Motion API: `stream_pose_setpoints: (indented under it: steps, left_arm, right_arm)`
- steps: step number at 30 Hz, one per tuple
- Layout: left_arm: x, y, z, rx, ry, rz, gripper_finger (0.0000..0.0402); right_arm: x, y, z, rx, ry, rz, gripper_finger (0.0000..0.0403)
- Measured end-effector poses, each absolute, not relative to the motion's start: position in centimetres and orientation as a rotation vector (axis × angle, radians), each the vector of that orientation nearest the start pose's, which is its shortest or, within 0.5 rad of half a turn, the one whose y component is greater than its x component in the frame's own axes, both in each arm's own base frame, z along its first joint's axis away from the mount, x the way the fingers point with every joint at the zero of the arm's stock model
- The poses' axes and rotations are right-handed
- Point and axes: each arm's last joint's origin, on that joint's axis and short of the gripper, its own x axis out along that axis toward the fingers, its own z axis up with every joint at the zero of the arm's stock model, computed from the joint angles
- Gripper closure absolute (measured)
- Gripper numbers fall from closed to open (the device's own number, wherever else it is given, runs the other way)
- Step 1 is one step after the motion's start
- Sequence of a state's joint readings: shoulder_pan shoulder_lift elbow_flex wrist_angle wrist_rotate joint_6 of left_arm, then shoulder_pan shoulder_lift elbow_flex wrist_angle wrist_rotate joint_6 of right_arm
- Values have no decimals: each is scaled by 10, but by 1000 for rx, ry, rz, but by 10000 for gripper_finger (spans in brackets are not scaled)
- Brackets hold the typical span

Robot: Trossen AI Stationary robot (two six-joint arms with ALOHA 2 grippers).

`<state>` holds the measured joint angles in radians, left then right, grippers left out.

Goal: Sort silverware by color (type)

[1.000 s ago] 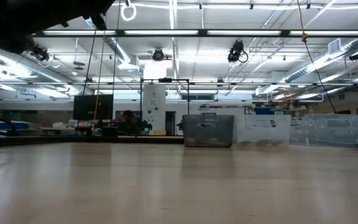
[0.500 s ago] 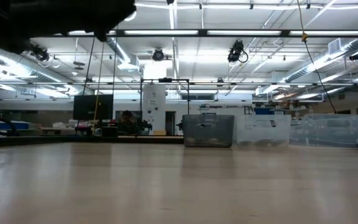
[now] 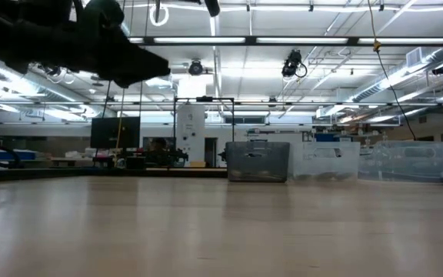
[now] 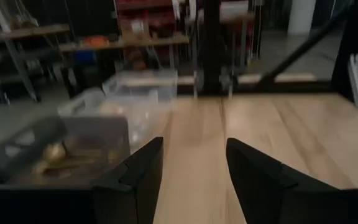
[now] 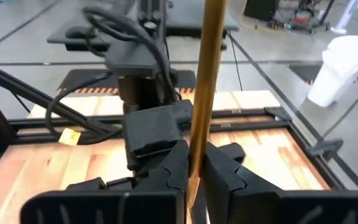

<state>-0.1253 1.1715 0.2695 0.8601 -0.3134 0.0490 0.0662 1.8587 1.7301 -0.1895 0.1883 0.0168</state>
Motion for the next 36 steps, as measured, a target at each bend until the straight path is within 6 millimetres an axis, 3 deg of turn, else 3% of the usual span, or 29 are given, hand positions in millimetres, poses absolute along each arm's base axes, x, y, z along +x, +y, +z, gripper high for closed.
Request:
stream_pose_setpoints:
  steps: [9, 21, 28, 36]
  left_arm:
    - [208, -18, 168, -5, 238, 185, 217]
    - [204, -20, 156, -112, 370, 119, 217]
    - [204, -20, 156, -113, 370, 118, 217]
    - [204, -20, 154, -155, 382, 128, 217]
  right_arm:
    - [433, -2, 345, 6, 416, -239, 370]
    - [411, -78, 323, 165, 651, -536, 369]
    - [403, -114, 312, 276, 704, -601, 368]
    - [397, -149, 281, 361, 854, -655, 368]
